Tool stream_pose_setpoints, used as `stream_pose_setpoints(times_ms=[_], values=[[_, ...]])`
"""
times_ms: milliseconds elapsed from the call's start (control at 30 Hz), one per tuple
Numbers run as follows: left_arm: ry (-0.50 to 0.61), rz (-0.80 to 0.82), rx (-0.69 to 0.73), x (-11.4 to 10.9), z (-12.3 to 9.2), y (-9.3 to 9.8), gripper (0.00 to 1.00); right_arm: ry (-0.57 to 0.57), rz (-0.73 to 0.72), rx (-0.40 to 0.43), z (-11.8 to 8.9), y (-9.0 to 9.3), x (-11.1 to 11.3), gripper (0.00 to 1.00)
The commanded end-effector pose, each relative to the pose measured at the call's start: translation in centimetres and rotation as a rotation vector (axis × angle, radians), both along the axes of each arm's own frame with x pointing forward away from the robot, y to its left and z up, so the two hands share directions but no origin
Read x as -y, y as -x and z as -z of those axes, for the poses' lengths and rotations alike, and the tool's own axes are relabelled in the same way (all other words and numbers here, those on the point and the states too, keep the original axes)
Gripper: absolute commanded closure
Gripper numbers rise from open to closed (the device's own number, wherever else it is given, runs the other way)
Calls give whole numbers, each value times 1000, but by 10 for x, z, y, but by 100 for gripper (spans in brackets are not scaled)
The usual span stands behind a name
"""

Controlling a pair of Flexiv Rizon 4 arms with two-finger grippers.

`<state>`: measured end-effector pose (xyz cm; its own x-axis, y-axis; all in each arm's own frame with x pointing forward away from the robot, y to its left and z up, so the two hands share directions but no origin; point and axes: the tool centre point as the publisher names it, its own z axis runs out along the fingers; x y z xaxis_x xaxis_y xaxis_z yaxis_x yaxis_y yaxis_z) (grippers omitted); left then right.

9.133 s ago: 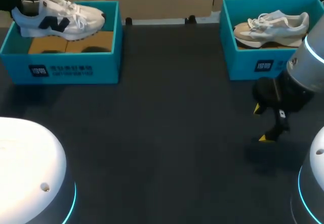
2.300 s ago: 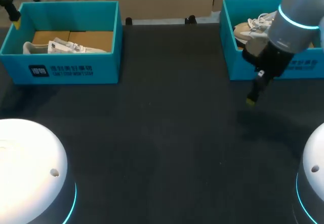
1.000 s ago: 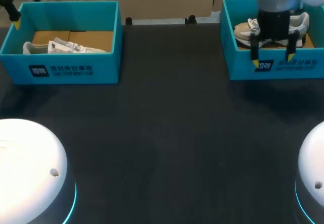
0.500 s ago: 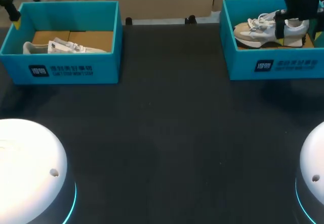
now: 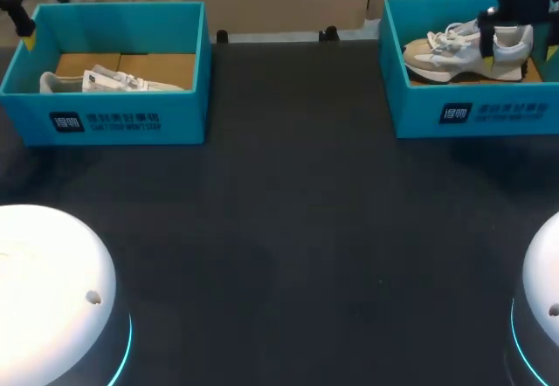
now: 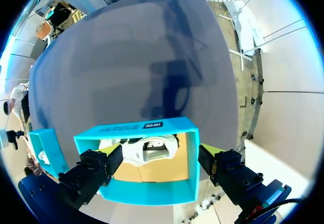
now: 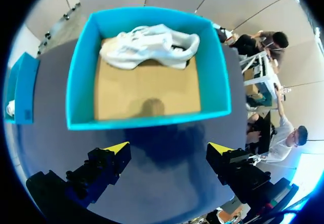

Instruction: Take the shoe out of the shoebox, open the shoe tongue, remove and reinsert the insole, then place the shoe into the shoebox

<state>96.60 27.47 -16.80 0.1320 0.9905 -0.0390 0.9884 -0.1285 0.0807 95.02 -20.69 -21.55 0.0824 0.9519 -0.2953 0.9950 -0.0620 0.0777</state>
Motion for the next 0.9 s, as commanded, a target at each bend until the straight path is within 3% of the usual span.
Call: stream_pose_setpoints(times_ms=[33, 167, 667, 767, 900], values=[[-3, 1, 1, 0, 0, 0, 0, 4, 11, -24, 4, -44, 15, 0], [-3, 1, 1, 0, 0, 0, 0, -95, -10, -45, 20, -76, 38, 0], [-3, 1, 1, 0, 0, 0, 0, -95, -10, -45, 20, -76, 38, 0], [-3, 1, 1, 0, 0, 0, 0, -27, -13, -30, 21, -93, 46, 0], [-3, 1, 1, 0, 0, 0, 0, 22, -11, 27, 20, -130, 66, 0]])
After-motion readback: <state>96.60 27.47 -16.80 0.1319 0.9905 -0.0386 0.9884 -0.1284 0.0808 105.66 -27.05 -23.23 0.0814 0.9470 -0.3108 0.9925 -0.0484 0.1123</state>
